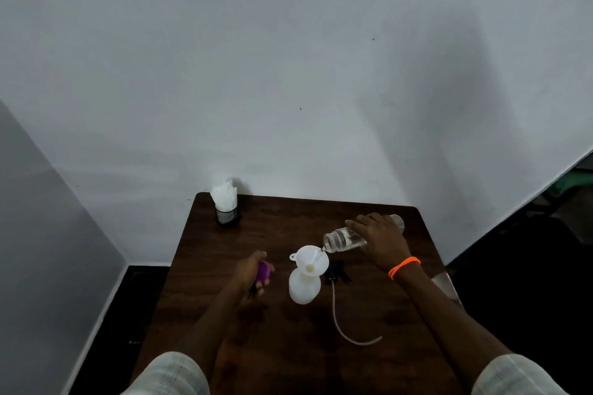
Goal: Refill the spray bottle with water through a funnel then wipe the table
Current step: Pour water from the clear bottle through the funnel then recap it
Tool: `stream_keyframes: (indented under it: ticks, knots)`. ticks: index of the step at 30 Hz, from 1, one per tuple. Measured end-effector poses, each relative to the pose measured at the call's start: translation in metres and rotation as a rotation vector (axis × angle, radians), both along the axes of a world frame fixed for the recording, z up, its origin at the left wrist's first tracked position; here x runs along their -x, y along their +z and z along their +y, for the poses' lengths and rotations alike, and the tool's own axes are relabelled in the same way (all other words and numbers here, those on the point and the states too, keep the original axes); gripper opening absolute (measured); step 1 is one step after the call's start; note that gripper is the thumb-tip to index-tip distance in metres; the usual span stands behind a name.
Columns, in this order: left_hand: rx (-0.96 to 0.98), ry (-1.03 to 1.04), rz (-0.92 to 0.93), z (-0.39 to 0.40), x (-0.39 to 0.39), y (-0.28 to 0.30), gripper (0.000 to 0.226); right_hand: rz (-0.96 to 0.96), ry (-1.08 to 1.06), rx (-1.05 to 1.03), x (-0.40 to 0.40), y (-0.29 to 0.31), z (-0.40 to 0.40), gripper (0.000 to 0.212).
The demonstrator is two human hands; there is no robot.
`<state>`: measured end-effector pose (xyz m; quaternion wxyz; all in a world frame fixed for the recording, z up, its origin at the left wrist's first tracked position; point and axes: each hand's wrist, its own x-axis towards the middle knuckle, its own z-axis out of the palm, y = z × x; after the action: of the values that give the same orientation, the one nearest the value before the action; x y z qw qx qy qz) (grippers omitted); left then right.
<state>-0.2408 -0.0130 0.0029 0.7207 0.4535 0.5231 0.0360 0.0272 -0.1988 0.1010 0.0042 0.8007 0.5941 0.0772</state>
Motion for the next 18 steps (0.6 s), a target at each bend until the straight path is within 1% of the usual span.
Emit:
stream_keyframes:
  ticks: [3,6,10,12,14,16,18]
  knots:
    - [0.017,0.024,-0.029,0.001,0.0,0.002,0.049,-0.005,-0.001,-0.005,0.0,-0.001,0.001,0.063]
    - [-0.011,0.02,0.011,0.002,-0.002,0.002,0.045,-0.009,-0.001,-0.005,0.001,-0.002,0.002,0.062]
    - [-0.096,-0.003,0.07,0.006,-0.004,-0.006,0.046,-0.004,-0.004,-0.016,0.001,-0.007,0.003,0.062]
    - [-0.168,-0.034,0.087,0.007,-0.004,-0.007,0.04,-0.002,-0.008,-0.019,0.001,-0.01,0.003,0.062]
    - [-0.224,-0.07,0.06,0.006,-0.005,-0.003,0.036,0.001,-0.014,-0.008,0.001,-0.012,0.003,0.062]
    - [-0.238,-0.057,0.043,0.006,-0.006,0.0,0.044,0.003,-0.019,-0.007,0.001,-0.015,0.004,0.062]
    - [-0.255,-0.006,0.052,0.008,-0.009,0.005,0.058,0.023,-0.03,-0.012,0.003,-0.016,0.004,0.061]
